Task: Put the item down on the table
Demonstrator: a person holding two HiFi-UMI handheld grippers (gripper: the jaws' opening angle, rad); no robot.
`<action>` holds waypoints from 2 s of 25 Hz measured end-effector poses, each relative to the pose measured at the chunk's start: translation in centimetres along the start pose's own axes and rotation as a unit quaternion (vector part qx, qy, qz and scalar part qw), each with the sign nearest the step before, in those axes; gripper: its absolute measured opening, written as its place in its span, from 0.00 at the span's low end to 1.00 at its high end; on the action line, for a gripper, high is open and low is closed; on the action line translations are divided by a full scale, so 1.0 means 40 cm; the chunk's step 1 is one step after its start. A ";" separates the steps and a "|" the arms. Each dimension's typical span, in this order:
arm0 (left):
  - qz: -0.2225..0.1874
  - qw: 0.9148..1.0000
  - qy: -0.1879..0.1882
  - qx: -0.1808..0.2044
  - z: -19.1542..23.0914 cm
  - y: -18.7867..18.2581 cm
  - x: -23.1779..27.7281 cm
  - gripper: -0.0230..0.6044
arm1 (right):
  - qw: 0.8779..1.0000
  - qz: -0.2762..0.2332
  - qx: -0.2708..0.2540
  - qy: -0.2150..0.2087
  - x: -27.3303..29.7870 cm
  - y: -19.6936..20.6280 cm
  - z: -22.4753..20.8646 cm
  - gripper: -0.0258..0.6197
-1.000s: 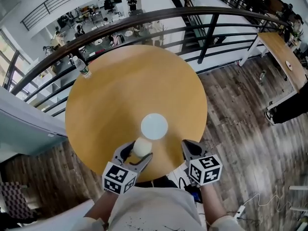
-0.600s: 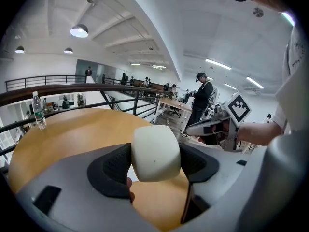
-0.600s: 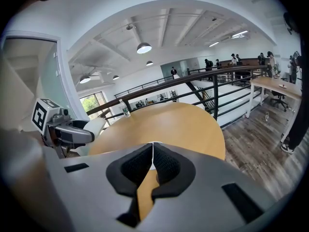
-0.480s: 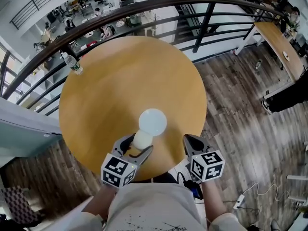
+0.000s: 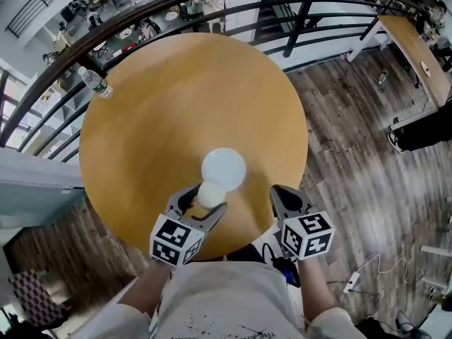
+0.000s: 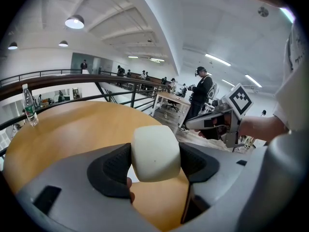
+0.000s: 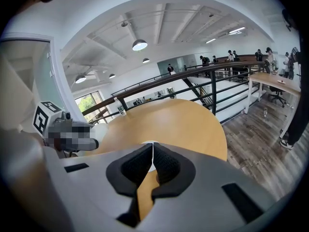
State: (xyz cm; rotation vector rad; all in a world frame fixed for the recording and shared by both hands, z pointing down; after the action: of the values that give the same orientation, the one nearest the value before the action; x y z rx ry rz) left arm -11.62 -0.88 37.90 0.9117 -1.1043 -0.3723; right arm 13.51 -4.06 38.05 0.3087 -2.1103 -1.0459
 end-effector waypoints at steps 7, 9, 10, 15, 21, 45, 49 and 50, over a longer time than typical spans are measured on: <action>0.018 1.000 -0.006 0.024 0.037 -0.008 0.069 0.55 | 1.000 0.013 0.012 -0.002 0.055 0.006 -0.040 0.08; 0.025 0.999 -0.006 0.021 0.049 -0.002 0.092 0.55 | 1.000 0.017 0.015 -0.003 0.069 0.007 -0.052 0.08; 0.030 0.999 -0.007 0.019 0.055 0.004 0.104 0.55 | 1.000 0.019 0.015 -0.003 0.076 0.009 -0.058 0.08; 0.051 0.999 -0.012 0.007 0.079 0.020 0.167 0.55 | 0.999 0.025 0.021 -0.005 0.106 0.017 -0.085 0.08; 0.071 0.997 -0.011 0.011 0.104 0.023 0.227 0.55 | 0.999 0.035 0.036 -0.007 0.140 0.036 -0.105 0.08; 0.141 0.990 0.000 0.021 0.134 0.094 0.390 0.55 | 0.997 0.046 0.061 -0.004 0.170 0.085 -0.146 0.08; 0.147 0.989 0.002 0.028 0.133 0.098 0.407 0.55 | 0.997 0.048 0.064 -0.004 0.170 0.092 -0.145 0.08; 0.148 0.988 0.002 0.030 0.132 0.098 0.411 0.55 | 0.997 0.048 0.064 -0.003 0.170 0.093 -0.147 0.08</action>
State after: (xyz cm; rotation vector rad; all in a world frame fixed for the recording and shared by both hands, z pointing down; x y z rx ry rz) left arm -9.79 -11.88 51.68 0.7853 -1.2329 -0.0922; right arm 13.40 -8.55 46.68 0.2630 -2.1807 -0.8581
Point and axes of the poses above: the fingertips, and each gripper's own axes: x forward along the fingers, z to its left, y out of its underside, the point moved 10 cm from there along -x, backward along the fingers, and after that the axes turned 10 degrees about -y, right-handed, at the moved point
